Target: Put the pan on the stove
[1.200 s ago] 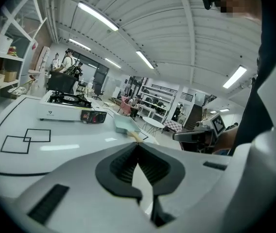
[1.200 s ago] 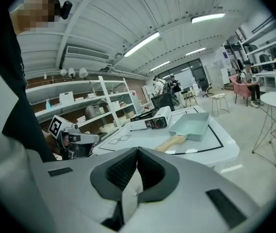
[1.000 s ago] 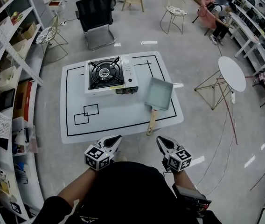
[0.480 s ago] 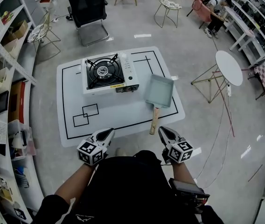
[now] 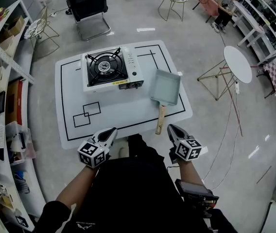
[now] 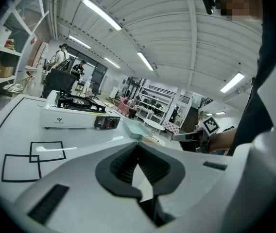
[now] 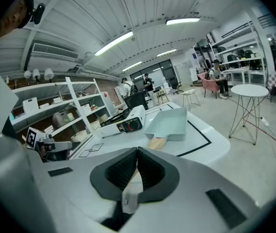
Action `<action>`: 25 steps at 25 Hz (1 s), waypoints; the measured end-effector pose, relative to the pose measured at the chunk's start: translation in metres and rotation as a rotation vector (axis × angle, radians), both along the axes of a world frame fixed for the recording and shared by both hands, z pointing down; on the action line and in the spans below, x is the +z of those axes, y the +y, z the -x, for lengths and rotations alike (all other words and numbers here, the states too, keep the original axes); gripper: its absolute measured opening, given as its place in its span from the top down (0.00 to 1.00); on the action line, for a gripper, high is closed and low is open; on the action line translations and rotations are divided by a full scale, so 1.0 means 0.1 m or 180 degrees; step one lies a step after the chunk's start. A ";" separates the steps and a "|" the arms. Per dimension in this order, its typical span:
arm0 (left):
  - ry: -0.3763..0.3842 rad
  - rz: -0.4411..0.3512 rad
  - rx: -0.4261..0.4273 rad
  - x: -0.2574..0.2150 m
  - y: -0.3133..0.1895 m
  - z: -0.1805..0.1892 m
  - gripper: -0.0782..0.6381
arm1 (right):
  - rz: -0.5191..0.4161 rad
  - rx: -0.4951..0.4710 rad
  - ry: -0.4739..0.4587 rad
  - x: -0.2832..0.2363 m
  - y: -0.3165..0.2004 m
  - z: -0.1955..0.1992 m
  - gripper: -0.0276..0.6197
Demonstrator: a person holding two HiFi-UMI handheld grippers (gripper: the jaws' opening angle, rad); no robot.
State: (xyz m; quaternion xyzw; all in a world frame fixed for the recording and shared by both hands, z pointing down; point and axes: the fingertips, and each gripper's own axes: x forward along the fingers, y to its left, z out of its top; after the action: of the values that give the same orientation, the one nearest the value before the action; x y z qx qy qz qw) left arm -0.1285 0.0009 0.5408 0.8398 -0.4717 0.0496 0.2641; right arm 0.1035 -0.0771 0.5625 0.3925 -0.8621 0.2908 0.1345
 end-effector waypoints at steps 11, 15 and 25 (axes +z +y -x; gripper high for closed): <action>-0.0007 -0.0017 -0.0052 0.03 -0.31 0.10 0.88 | 0.0136 -0.0014 -0.0125 0.04 -0.29 0.10 0.92; -0.0022 0.0032 0.0020 0.07 -0.39 0.04 0.88 | 0.0369 -0.0014 -0.0178 0.18 -0.33 0.10 0.92; -0.0110 0.0216 0.0207 0.16 -0.72 -0.01 0.88 | 0.0767 0.0103 -0.0502 0.37 -0.51 0.12 0.91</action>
State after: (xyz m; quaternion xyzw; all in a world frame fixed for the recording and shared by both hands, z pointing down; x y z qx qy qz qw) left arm -0.1280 -0.0714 0.5568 0.8442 -0.4467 0.0887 0.2825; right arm 0.0918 -0.1283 0.5994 0.3633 -0.8224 0.4243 0.1079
